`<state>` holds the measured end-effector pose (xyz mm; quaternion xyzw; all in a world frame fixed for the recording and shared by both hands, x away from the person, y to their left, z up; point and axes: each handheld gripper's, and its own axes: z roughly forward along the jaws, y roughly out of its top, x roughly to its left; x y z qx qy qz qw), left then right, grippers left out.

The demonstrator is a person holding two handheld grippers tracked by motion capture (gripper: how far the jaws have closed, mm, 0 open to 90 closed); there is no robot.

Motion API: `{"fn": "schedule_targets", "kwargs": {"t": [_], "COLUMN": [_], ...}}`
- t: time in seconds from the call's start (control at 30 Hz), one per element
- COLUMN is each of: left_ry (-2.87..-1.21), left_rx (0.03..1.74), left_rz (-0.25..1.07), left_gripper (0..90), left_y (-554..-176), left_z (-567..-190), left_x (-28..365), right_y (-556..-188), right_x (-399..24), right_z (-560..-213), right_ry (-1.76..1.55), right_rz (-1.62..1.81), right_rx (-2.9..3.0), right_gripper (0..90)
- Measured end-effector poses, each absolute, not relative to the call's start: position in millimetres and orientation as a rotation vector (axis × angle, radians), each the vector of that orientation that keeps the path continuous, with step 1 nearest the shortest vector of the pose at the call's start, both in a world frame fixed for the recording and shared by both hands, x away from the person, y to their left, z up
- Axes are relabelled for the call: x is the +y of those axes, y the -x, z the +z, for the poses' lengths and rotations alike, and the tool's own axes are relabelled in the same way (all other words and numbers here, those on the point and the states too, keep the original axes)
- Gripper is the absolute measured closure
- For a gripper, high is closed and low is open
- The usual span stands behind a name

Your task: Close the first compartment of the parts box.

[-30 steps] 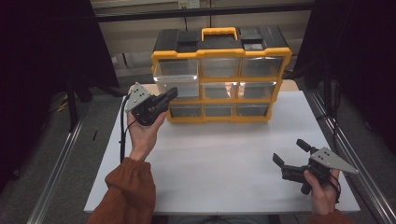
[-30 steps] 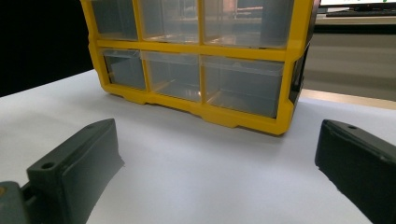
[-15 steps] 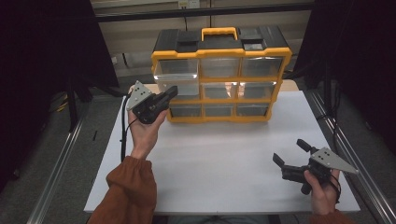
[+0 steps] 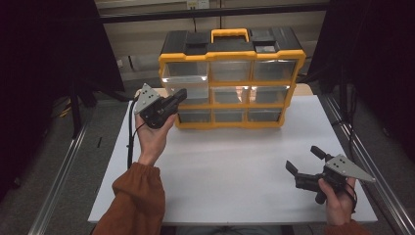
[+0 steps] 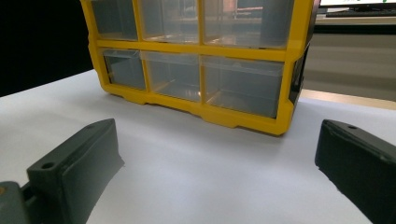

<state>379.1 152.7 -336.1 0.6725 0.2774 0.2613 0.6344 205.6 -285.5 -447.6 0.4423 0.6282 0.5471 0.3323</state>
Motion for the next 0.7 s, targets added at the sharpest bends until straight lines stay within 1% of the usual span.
{"fn": "schedule_targets", "kwargs": {"t": [0.7], "left_ry": [-1.539], "left_rx": [0.648], "left_rz": [0.607], "left_gripper": [90.0], "left_y": [-386.9], "left_z": [-336.5], "left_x": [151.1], "right_y": [-205.8], "right_x": [-285.7], "right_z": [-447.7], "right_ry": [-1.157], "right_rz": [1.431], "right_rx": [1.638], "right_gripper": [0.0]}}
